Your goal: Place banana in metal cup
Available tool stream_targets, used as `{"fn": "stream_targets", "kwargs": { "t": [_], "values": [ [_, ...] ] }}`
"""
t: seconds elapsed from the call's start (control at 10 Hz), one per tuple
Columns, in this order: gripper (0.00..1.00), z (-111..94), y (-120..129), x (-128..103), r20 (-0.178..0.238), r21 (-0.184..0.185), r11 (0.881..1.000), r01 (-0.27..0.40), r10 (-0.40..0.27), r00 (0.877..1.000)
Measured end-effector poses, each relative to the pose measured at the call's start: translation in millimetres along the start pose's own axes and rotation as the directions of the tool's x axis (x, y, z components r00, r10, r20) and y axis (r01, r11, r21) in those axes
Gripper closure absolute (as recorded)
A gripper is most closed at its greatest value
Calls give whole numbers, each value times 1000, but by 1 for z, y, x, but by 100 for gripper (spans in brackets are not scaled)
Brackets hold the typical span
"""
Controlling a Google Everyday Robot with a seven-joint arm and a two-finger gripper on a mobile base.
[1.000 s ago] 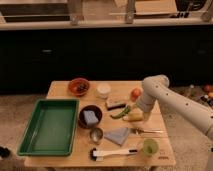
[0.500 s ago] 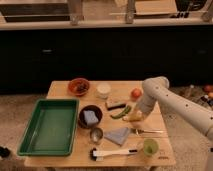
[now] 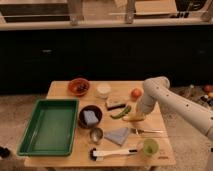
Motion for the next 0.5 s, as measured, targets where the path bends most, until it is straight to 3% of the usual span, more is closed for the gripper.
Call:
{"fn": "stream_targets", "kwargs": {
  "t": [0.5],
  "values": [
    [35, -4, -1, -4, 7, 13, 1000, -26, 26, 1000]
  ]
}}
